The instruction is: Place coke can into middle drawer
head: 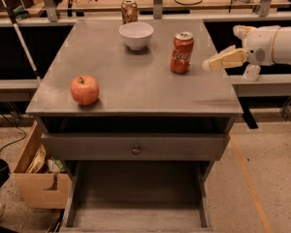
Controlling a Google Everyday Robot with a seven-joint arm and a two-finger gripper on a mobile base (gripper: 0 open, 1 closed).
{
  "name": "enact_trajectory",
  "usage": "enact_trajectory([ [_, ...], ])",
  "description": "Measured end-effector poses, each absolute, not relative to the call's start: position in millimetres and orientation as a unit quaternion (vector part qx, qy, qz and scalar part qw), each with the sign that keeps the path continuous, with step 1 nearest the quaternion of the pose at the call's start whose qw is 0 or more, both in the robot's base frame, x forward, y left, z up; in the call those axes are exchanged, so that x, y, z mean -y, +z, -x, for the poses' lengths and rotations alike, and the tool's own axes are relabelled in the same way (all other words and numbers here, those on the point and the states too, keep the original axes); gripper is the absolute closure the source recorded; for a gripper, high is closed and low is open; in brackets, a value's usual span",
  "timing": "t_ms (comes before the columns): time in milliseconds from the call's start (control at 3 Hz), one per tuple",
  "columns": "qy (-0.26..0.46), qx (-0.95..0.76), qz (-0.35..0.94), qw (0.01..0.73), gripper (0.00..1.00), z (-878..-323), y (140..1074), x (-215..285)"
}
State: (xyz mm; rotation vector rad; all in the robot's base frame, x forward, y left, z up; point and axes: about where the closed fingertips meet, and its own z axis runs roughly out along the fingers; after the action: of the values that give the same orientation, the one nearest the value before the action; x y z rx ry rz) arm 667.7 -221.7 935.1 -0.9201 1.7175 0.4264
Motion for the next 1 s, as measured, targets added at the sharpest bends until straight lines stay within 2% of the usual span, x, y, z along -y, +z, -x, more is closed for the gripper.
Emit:
enact_trajectory([
  [667, 0.272, -0.671, 0.387, 0.571, 0.0, -727.1, 919.0, 177.3],
  [1000, 0.309, -0.648, 0.379, 0.584, 0.0, -735.7, 916.2, 164.3],
])
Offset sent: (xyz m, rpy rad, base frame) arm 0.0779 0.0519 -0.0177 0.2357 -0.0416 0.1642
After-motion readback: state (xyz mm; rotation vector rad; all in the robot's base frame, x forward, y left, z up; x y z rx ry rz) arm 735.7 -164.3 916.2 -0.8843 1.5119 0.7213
